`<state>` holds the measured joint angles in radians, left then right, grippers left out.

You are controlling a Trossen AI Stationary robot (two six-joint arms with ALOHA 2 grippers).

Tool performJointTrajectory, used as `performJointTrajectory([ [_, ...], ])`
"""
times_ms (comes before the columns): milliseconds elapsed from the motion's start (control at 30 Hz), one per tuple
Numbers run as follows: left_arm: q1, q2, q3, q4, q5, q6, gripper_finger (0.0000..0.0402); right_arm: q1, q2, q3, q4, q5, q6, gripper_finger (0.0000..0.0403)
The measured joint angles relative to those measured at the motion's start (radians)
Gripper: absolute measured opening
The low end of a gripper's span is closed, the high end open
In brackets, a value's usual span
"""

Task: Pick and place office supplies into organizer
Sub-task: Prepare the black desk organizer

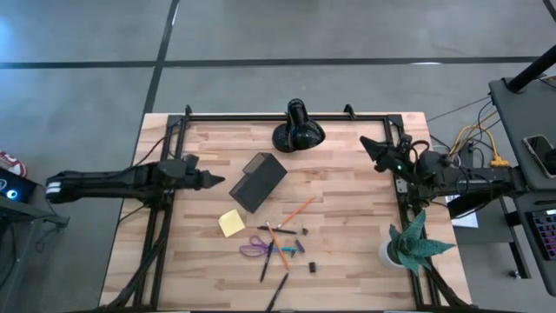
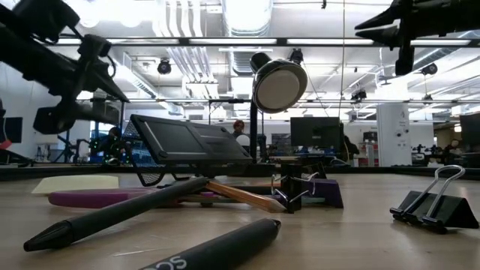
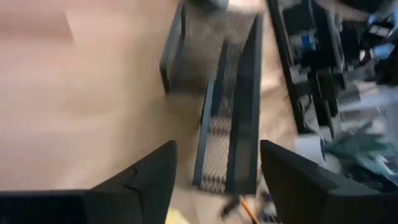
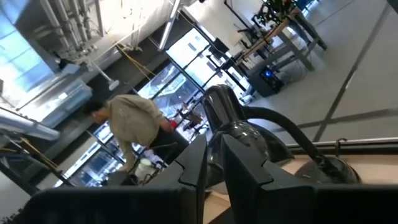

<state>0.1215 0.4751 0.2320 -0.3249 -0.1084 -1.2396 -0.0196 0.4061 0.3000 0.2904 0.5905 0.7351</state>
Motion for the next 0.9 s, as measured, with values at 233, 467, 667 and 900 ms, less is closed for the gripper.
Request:
performJointTrajectory([
  [233,0.064,0.080,-0.218,0.424,0.204,-0.158,0.0228,0.000,0.000,0.001,-0.015,-0.001,0.013,0.0043],
  [467,0.083,0.137,-0.224,0.510,0.215,-0.134,0.0228,0.000,0.000,0.001,-0.033,-0.012,0.032,0.0043],
  [667,0.084,0.198,-0.224,0.632,0.212,-0.134,0.0228,0.000,0.001,0.001,-0.030,-0.013,0.033,0.0043],
  [900,0.084,0.323,-0.222,0.736,0.213,-0.126,0.0228,0.000,0.002,0.001,-0.030,-0.013,0.032,0.0043],
])
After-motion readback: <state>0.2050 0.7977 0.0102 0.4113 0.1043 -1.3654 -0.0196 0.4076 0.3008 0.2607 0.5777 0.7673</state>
